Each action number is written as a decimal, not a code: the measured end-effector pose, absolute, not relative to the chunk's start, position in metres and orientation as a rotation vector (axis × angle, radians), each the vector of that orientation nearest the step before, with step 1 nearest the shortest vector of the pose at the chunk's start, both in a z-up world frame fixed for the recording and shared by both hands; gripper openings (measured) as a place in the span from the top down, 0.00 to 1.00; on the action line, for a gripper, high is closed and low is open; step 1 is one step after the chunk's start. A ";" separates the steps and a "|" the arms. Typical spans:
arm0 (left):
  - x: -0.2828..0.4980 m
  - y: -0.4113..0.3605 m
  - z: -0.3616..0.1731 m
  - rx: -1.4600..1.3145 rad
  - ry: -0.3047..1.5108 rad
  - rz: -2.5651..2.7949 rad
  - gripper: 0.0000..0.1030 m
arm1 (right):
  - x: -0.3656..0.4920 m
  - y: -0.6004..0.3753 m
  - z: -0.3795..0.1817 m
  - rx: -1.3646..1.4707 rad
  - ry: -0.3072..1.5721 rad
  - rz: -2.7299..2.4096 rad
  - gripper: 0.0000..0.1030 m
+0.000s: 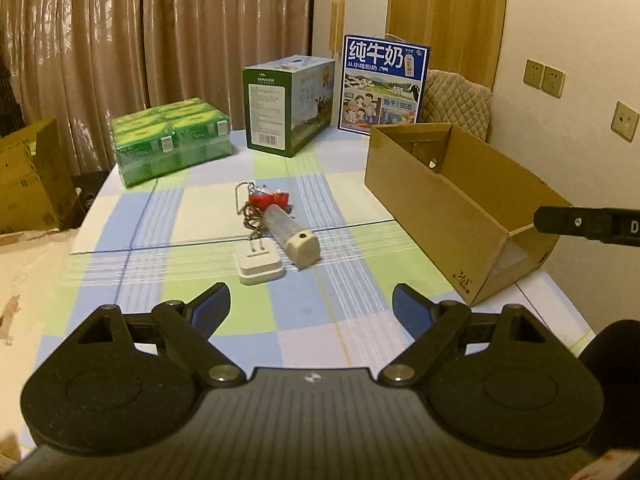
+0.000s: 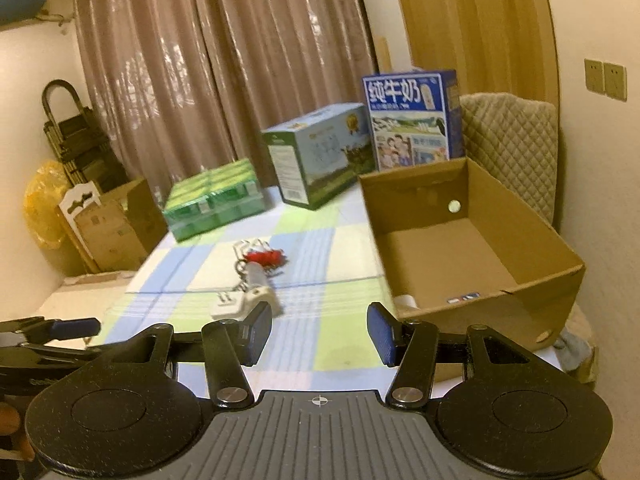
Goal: Organize rigid objects
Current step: 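Move both tools back from the box toward the plug and charger on the table, then grasp the cream round plug with the right tool, then lift the cream plug with the right tool while the left tool grasps the white square charger, then carry the white charger and cream plug over the cardboard box with both tools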
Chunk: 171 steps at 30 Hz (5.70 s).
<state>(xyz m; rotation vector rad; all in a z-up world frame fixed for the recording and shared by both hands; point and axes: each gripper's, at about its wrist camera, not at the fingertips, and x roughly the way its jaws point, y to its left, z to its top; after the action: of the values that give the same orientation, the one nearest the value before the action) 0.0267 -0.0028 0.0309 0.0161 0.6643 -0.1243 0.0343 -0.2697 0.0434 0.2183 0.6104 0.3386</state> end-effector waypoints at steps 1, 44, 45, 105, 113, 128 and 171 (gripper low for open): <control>0.026 0.000 0.032 0.015 0.665 -0.124 0.17 | 0.032 -0.266 0.045 0.217 0.605 0.342 0.51; 0.196 0.074 -0.072 0.015 0.767 0.006 0.17 | 0.203 -0.135 -0.091 -0.087 0.715 0.555 0.51; 0.199 0.074 -0.075 0.017 0.775 0.012 0.17 | 0.206 -0.133 -0.095 -0.095 0.716 0.563 0.51; 0.243 0.048 -0.107 -0.015 0.842 -0.108 0.18 | 0.239 -0.141 -0.122 -0.093 0.849 0.455 0.58; 0.254 0.040 -0.118 0.002 0.863 -0.100 0.18 | 0.245 -0.147 -0.116 -0.054 0.852 0.433 0.58; 0.262 0.057 -0.130 0.002 0.919 -0.046 0.24 | 0.251 -0.153 -0.107 -0.006 0.830 0.438 0.58; 0.213 0.034 -0.072 -0.023 0.762 -0.108 0.41 | 0.235 -0.152 -0.049 0.040 0.719 0.406 0.58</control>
<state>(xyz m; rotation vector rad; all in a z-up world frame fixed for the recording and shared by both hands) 0.2131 0.0342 -0.0721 -0.0235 0.7624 -0.1077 0.2345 -0.1522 -0.0485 0.0402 0.7185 0.4058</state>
